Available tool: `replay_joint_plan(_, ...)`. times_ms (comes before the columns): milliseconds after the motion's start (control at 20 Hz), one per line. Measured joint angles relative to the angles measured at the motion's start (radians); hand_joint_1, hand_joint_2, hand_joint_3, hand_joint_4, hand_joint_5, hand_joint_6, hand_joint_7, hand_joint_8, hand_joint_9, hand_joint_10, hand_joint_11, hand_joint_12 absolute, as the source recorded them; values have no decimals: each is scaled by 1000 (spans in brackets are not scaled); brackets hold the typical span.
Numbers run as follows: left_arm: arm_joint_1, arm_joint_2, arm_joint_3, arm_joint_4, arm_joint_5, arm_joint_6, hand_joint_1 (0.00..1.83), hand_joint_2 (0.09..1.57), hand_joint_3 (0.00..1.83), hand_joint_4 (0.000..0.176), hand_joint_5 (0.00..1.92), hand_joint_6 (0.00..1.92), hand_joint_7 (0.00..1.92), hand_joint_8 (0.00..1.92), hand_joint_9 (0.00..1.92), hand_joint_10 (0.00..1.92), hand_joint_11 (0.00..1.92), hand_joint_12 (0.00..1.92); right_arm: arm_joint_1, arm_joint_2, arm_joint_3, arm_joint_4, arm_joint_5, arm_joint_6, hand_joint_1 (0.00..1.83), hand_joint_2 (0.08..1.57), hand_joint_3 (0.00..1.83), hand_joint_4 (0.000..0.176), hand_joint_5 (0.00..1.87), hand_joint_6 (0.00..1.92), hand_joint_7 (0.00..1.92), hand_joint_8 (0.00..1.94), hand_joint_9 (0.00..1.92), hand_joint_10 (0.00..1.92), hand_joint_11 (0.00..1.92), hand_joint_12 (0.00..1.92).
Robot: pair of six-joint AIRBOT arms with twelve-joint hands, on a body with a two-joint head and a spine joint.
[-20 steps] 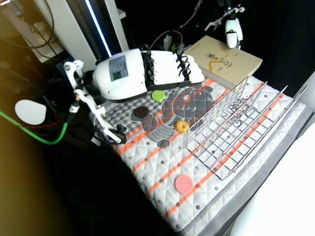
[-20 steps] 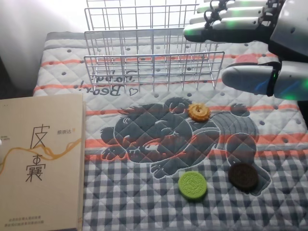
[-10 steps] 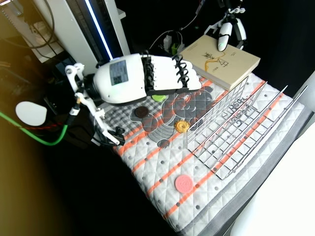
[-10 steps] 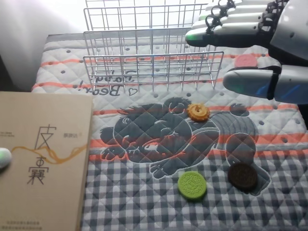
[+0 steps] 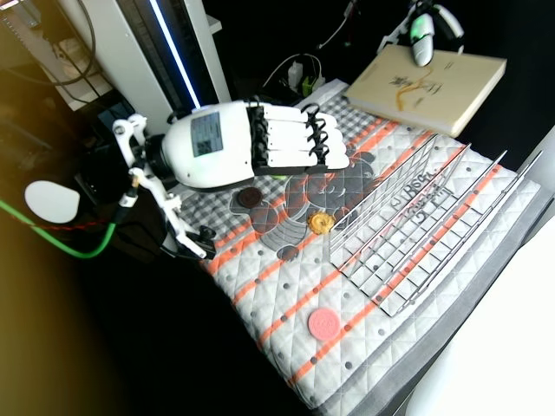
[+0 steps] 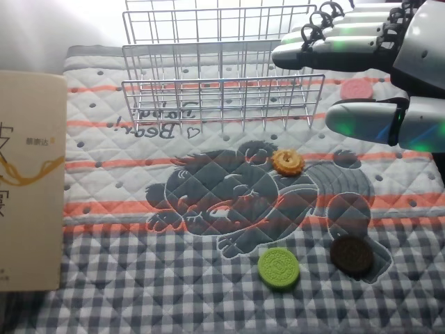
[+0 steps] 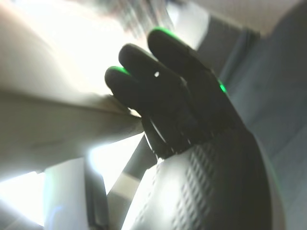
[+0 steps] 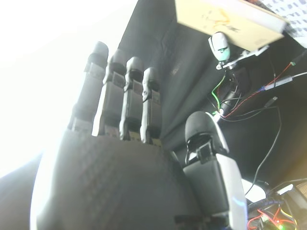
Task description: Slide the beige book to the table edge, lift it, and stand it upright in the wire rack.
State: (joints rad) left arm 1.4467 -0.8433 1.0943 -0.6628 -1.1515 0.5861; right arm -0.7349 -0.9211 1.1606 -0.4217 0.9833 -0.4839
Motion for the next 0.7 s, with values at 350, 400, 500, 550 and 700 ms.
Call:
replay_joint_plan(350, -159, -37, 4, 21, -83, 76, 1397, 1066, 0, 0, 949, 877, 1148, 702, 1057, 1053, 1019, 1054, -10, -10, 1, 20, 5, 0, 0, 1410, 0, 20, 396, 6, 441, 14, 420, 17, 453, 31)
replay_joint_plan(400, -191, -52, 17, 19, -96, 79, 1395, 1069, 2, 0, 954, 859, 1126, 759, 1037, 1086, 991, 1129, -13, -9, 1, 23, 1, -1, 0, 1410, 0, 7, 401, 7, 445, 13, 419, 14, 447, 26)
replay_joint_plan(500, -251, -77, 37, 5, -120, 86, 1394, 1075, 0, 0, 942, 870, 1104, 781, 1043, 1106, 1017, 1141, -18, -8, 1, 24, -2, 0, 0, 1401, 0, 0, 388, 0, 423, 2, 405, 5, 429, 16)
replay_joint_plan(550, -281, -89, 47, 9, -130, 88, 1392, 1081, 0, 0, 919, 878, 1091, 800, 1043, 1126, 1033, 1154, -18, -6, 1, 24, 0, 0, 0, 1400, 0, 0, 377, 0, 405, 0, 383, 0, 407, 6)
replay_joint_plan(700, -365, -130, 84, 48, -140, 78, 1270, 1077, 0, 0, 975, 895, 1164, 837, 1280, 540, 1101, 1062, -18, -1, -1, 30, 5, 0, 0, 1420, 4, 0, 372, 5, 398, 5, 379, 11, 427, 17)
